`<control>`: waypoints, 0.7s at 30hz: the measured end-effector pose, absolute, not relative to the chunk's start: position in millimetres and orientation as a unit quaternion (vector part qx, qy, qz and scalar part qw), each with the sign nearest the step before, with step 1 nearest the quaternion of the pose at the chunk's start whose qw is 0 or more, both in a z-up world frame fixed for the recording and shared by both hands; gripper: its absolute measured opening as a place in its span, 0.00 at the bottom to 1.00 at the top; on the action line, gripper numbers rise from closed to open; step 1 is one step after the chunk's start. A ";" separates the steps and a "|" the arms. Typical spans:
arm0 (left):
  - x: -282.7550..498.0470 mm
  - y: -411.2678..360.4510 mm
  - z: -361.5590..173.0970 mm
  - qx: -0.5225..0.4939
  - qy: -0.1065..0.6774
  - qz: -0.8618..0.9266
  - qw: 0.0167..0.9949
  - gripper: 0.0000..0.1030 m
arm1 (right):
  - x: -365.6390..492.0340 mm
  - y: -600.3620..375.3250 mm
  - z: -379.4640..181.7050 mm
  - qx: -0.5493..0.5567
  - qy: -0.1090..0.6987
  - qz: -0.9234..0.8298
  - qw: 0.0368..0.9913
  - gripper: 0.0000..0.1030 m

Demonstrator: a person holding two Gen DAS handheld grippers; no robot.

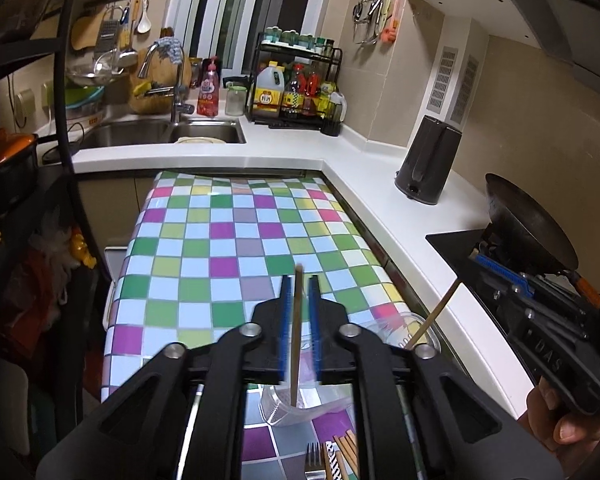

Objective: Organize utensils
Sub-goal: 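Open both tools to drop the chopsticks into the container, then move both open tools back down to the utensils on the table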

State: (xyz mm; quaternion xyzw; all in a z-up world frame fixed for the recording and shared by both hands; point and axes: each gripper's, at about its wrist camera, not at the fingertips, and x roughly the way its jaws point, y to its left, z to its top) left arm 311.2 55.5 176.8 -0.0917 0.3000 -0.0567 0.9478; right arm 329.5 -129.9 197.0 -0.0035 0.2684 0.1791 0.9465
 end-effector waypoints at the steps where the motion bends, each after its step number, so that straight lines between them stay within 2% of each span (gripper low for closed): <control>1: 309.0 58.3 180.0 -0.094 0.295 -0.052 0.949 0.33 | 327.3 -130.5 197.7 -0.005 0.268 0.176 0.947 0.18; 5: 295.1 65.5 196.7 -0.104 0.271 -0.044 0.956 0.39 | 314.2 -136.8 206.7 -0.004 0.261 0.167 0.951 0.30; 10: 253.4 66.8 215.8 -0.091 0.227 -0.036 0.969 0.40 | 276.2 -153.1 217.9 0.003 0.233 0.164 0.959 0.30; 15: 199.9 61.0 202.4 -0.079 0.203 -0.036 0.975 0.39 | 222.7 -167.7 207.1 0.007 0.215 0.166 0.962 0.30; 17: 182.7 58.5 187.8 -0.083 0.209 -0.049 0.973 0.35 | 205.5 -172.0 195.6 0.008 0.217 0.164 0.962 0.30; 18: 173.3 56.4 177.3 -0.084 0.215 -0.054 0.972 0.27 | 197.0 -172.8 187.2 0.006 0.222 0.163 0.961 0.30; 21: 152.8 51.3 145.2 -0.083 0.237 -0.060 0.966 0.23 | 176.3 -175.9 160.1 0.005 0.239 0.157 0.958 0.30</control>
